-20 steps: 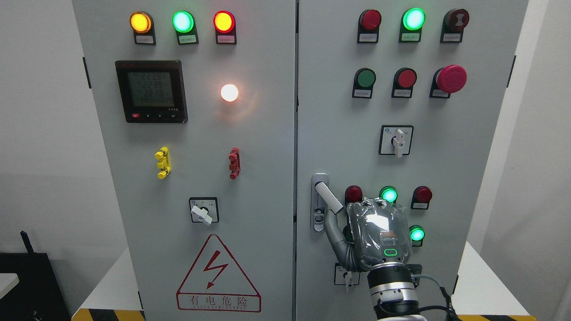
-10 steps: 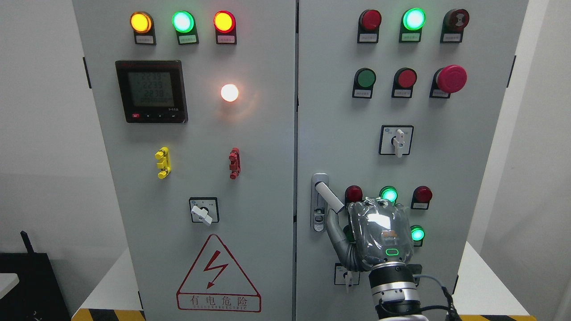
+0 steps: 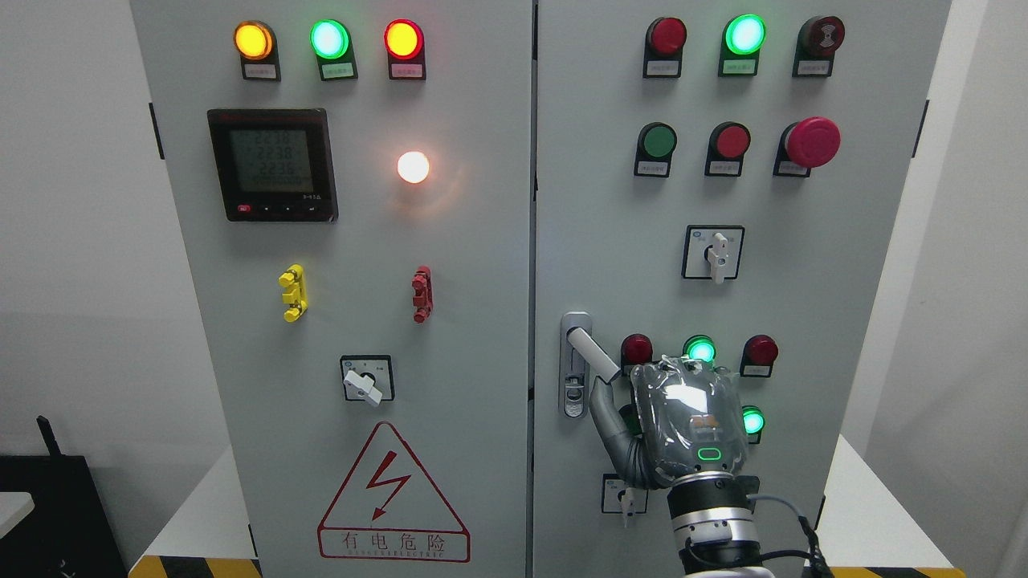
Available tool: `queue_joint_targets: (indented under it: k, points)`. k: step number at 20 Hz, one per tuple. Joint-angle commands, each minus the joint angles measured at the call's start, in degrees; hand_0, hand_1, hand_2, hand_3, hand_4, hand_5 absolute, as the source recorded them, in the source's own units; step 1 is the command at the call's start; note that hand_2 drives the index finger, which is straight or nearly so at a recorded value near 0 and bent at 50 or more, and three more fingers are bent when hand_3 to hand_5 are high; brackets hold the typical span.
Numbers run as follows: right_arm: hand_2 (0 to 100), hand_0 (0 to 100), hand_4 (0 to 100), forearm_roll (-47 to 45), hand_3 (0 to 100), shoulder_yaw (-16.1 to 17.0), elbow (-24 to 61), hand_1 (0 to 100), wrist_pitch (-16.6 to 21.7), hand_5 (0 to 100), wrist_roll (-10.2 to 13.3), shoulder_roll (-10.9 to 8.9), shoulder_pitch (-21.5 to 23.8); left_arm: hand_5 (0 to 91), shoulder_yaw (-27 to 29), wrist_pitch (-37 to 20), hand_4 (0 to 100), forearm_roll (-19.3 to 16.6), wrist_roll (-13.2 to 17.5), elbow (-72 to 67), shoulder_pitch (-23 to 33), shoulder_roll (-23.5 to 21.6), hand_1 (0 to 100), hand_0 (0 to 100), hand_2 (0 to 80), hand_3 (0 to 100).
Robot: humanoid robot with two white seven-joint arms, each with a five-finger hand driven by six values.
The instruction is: Release door handle
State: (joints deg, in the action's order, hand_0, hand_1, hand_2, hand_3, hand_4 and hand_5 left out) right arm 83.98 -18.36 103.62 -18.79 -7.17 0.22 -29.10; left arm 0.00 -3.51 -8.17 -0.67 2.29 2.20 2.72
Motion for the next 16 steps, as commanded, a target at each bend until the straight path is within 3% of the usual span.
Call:
queue_joint_targets:
  k: [1,16]
  points:
    - [100,64,92,0.0,100,0.1,0.0,0,0.0,97,0.0,1.8,-0.1,0.0,-1.4,0.0,0,0.0,0.0,0.0,0.0,0.0,39,12,0.0,0]
    - [100,64,92,0.0,100,0.2,0.2,0,-0.7,97,0.0,1.8,-0.1,0.0,-1.4,-0.1,0,0.0,0.0,0.0,0.0,0.0,39,12,0.0,0]
